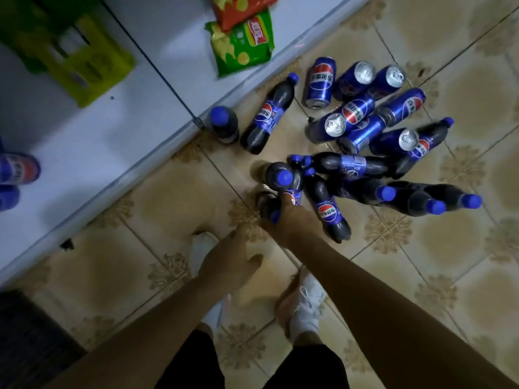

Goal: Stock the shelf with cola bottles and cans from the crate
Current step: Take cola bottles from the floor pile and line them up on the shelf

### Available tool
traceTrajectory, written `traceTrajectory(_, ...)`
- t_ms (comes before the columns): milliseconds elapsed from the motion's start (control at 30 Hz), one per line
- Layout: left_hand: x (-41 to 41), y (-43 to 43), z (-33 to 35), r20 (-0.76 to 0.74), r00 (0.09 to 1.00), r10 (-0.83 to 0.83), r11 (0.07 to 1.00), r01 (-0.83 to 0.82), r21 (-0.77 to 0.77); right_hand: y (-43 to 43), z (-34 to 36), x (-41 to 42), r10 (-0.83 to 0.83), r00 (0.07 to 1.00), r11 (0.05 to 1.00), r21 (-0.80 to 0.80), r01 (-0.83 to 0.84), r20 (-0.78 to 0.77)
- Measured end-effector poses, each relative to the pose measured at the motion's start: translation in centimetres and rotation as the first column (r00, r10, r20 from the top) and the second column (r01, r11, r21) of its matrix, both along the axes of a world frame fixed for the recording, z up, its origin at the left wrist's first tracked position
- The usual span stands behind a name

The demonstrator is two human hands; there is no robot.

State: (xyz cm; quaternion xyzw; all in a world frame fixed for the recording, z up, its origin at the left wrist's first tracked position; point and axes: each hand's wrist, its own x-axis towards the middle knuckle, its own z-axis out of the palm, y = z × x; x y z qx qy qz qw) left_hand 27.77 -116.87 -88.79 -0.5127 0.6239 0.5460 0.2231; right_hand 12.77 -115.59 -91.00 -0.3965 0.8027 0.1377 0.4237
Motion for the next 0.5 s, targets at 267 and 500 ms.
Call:
traceTrajectory(267, 1.1, 0.5, 3.3, 0.007, 0.999, -0.044, 0.999, 0.044, 0.008, 0.1, 4.1, -1.3, -0.410, 0.892, 0.907, -0.017, 0.421, 0.191)
traceTrajectory(500, 1.9, -2.1, 15.1, 0.037, 0.976, -0.216, 0.931, 0.218, -0.293, -0.7, 21.1, -4.7, -0.760, 0.472, 0.640, 0.387, 0.664, 0.447)
